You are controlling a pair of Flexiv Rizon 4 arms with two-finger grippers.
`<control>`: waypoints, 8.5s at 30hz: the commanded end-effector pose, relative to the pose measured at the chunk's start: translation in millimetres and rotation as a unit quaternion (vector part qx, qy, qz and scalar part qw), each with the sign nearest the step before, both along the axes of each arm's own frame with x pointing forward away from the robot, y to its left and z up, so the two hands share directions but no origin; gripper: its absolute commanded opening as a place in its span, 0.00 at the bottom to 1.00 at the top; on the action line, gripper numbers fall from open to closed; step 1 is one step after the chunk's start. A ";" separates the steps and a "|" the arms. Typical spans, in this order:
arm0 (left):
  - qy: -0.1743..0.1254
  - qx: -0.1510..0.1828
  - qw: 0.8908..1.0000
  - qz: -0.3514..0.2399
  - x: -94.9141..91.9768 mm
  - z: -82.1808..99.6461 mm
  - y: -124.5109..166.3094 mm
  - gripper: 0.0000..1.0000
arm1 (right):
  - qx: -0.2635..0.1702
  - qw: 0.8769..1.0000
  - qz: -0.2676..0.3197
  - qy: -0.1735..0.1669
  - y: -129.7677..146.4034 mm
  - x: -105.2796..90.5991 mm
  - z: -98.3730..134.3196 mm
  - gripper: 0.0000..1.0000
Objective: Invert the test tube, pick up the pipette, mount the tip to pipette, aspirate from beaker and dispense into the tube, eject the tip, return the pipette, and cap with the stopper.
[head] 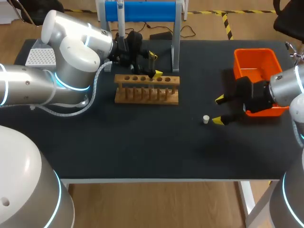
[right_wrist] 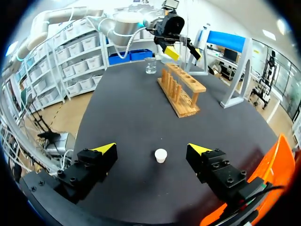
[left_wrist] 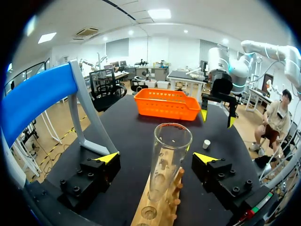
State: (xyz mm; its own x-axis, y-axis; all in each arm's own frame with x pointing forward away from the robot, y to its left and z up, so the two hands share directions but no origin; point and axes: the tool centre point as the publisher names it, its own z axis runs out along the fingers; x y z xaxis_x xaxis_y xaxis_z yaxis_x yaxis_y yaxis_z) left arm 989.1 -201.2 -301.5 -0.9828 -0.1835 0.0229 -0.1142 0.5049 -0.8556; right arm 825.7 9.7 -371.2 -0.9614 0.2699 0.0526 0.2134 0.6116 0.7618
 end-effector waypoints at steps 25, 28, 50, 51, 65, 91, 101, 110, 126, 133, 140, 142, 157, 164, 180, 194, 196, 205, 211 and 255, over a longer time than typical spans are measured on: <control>-0.001 0.000 1.000 0.001 -0.7 0.1 -0.3 1.00 | -0.036 0.999 -0.027 -0.007 21.2 9.0 -49.9 0.68; -0.001 0.000 1.000 0.001 -0.7 0.1 -0.3 1.00 | -0.038 0.999 -0.029 -0.007 22.2 10.5 -51.6 0.63; -0.001 0.000 1.000 0.001 -0.7 0.1 -0.3 1.00 | -0.044 0.998 -0.040 -0.009 24.7 19.1 -57.4 0.49; -0.001 0.000 1.000 0.001 -0.7 0.1 -0.3 1.00 | -0.044 0.998 -0.041 -0.009 24.2 19.1 -57.6 0.49; -0.001 0.000 1.000 0.001 -0.7 0.1 -0.3 1.00 | -0.048 0.998 -0.043 -0.007 23.1 17.3 -62.0 0.45; -0.001 0.000 1.000 0.001 -0.7 0.1 -0.3 1.00 | -0.012 1.000 -0.019 0.003 16.8 12.9 -7.2 0.00; -0.001 0.000 1.000 0.001 -0.7 0.1 -0.3 1.00 | -0.014 0.996 0.092 -0.001 23.4 12.3 80.5 0.00; -0.001 0.000 1.000 0.001 -0.7 0.1 -0.3 1.00 | -0.045 0.987 0.156 -0.006 40.6 21.8 139.9 0.00; -0.001 0.000 1.000 0.001 -0.7 0.1 -0.3 1.00 | -0.051 0.982 0.181 0.008 51.3 29.8 157.5 0.00; -0.001 0.000 1.000 0.001 -0.7 0.1 -0.3 1.00 | -0.051 0.982 0.181 0.008 51.3 29.8 157.5 0.00; -0.001 0.000 1.000 0.001 -0.7 0.1 -0.3 1.00 | -0.048 0.982 0.182 0.010 55.1 30.6 158.8 0.00; -0.001 0.000 1.000 0.001 -0.7 0.1 -0.3 1.00 | -0.048 0.982 0.182 0.004 64.0 35.7 162.3 0.00; -0.001 0.000 1.000 0.001 -0.7 0.1 -0.3 1.00 | -0.057 0.980 0.188 0.002 139.9 91.7 173.7 0.00; -0.001 0.000 1.000 0.001 -0.7 0.1 -0.3 1.00 | -0.065 0.980 0.186 -0.002 157.6 107.5 173.5 0.00; -0.001 0.000 1.000 0.001 -0.7 0.1 -0.3 1.00 | -0.071 0.979 0.189 -0.007 185.1 122.4 167.9 0.00; -0.001 0.000 1.000 0.001 -0.7 0.1 -0.3 1.00 | -0.081 0.978 0.192 -0.009 198.9 129.3 160.8 0.00; -0.001 0.000 1.000 0.001 -0.7 0.1 -0.3 1.00 | -0.082 0.978 0.191 -0.010 200.8 131.0 159.8 0.00; -0.001 0.000 1.000 0.001 -0.7 0.1 -0.3 1.00 | -0.085 0.979 0.186 -0.019 207.2 139.4 154.7 0.00; -0.001 0.000 1.000 0.001 -0.7 0.1 -0.3 1.00 | -0.084 0.979 0.183 -0.019 208.0 142.3 148.1 0.00; -0.001 0.000 1.000 0.001 -0.7 0.1 -0.3 1.00 | -0.072 0.981 0.180 -0.030 211.8 148.1 152.4 0.00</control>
State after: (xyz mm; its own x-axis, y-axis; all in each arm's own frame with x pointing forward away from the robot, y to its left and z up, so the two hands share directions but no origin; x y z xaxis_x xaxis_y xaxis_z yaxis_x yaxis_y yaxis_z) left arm 989.1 -201.2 -301.5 -0.9828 -0.1834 0.0229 -0.1141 0.5050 -0.8556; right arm 972.3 220.8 -217.3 -0.9960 -0.0860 -0.0229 -0.0793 0.7406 0.6672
